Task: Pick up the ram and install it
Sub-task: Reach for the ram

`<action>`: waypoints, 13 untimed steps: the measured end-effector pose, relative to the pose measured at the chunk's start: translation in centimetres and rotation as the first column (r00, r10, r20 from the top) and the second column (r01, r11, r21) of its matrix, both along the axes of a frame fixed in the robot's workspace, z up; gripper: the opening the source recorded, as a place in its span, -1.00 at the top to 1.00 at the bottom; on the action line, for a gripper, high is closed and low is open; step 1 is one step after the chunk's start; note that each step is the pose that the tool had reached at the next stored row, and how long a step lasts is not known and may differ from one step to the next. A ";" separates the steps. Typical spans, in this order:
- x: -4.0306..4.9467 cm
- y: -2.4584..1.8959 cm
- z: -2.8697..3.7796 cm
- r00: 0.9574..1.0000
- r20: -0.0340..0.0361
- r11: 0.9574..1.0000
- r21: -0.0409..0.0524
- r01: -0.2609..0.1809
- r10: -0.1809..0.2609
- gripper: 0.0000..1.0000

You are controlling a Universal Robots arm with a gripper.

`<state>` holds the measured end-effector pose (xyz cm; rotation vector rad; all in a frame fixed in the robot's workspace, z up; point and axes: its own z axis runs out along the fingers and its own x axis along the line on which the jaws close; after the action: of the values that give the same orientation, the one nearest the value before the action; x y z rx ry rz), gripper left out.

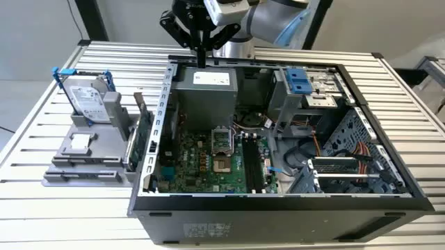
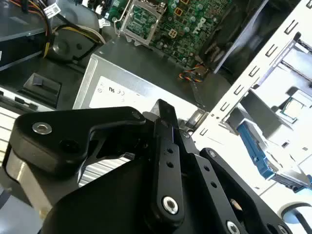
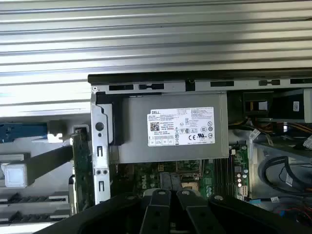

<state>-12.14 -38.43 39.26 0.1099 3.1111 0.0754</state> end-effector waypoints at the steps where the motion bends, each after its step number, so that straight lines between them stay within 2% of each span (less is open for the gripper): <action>1: 0.00 0.00 0.00 1.000 0.000 1.000 0.000 0.000 0.000 1.00; 3: 0.00 0.15 0.00 1.000 0.001 1.000 0.000 0.000 0.000 1.00; 13: -0.33 0.16 0.00 1.000 0.001 1.000 0.000 0.000 0.000 1.00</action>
<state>-12.47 -38.27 39.26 0.1099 3.1103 0.0753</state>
